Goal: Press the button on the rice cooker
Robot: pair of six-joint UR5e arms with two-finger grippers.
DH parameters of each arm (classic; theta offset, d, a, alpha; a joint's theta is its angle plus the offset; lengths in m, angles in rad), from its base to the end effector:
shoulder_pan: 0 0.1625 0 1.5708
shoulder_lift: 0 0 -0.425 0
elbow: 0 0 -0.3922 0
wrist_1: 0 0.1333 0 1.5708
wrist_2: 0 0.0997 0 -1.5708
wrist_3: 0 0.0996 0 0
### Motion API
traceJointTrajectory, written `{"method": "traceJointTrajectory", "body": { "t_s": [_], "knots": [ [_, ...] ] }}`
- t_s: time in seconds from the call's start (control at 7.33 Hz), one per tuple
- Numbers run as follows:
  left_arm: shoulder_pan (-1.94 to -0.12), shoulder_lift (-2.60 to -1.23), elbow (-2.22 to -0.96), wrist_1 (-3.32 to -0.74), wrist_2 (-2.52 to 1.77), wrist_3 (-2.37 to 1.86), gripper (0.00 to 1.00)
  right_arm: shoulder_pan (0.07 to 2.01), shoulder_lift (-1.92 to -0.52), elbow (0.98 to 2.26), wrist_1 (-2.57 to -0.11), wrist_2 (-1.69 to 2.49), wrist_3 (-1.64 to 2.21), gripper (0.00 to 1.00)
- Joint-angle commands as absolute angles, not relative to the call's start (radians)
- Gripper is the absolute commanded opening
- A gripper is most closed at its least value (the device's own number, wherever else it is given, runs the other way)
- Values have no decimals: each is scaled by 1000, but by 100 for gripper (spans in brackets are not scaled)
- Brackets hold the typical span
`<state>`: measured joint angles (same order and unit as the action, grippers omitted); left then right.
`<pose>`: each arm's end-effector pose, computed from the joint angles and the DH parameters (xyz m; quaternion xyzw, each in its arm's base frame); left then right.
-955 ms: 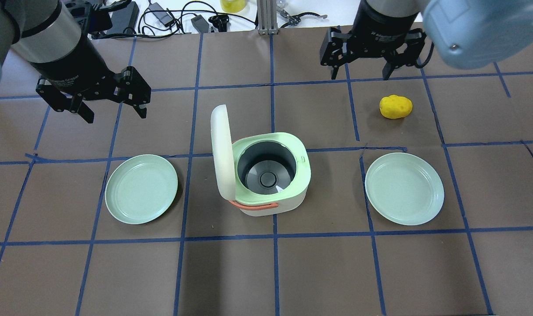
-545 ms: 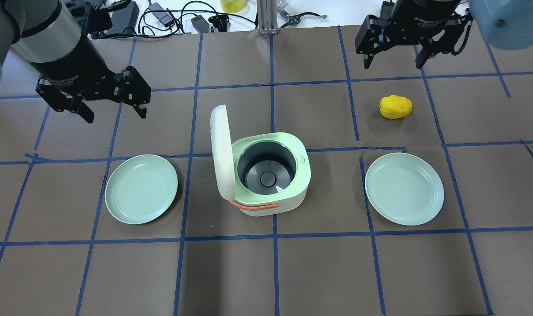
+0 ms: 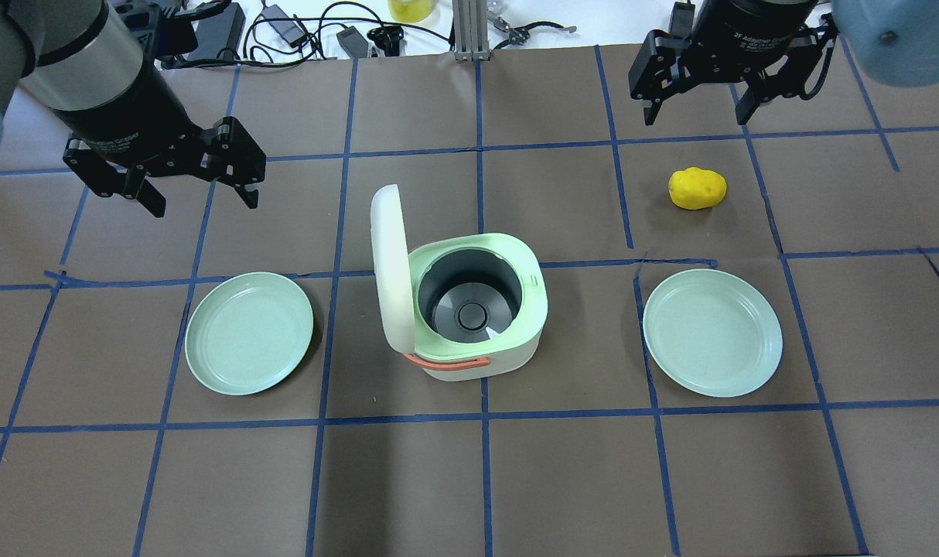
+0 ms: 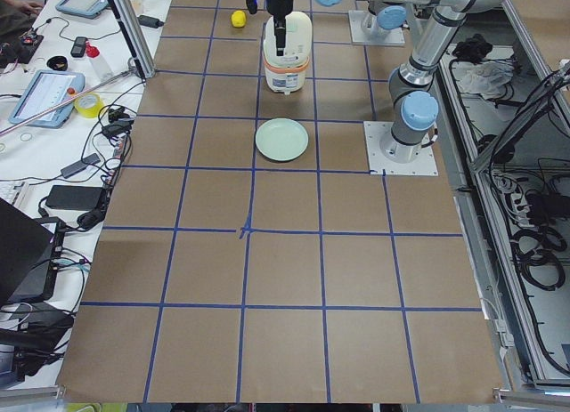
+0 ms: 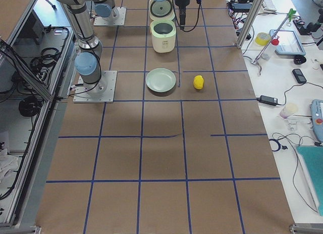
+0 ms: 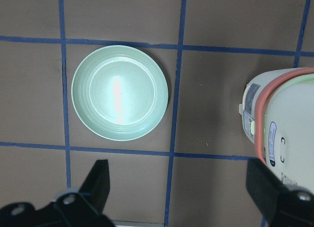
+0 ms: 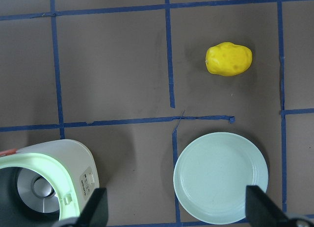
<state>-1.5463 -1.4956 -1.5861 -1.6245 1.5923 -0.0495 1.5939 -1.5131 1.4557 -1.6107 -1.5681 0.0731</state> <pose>-0.1199 -0.4630 0.5108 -0.0370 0.9993 -0.0032 0.0107 0.1457 -0.5217 0.5198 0.0249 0.9985 -0.0485 0.0037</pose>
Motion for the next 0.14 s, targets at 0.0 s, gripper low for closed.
{"method": "traceJointTrajectory", "body": {
  "t_s": [0.0],
  "knots": [
    [-1546, -1496, -1586, -1624, 1592, -51, 100, 1594, -1514, 1456, -1609, -1568, 74, 100]
  ]
}}
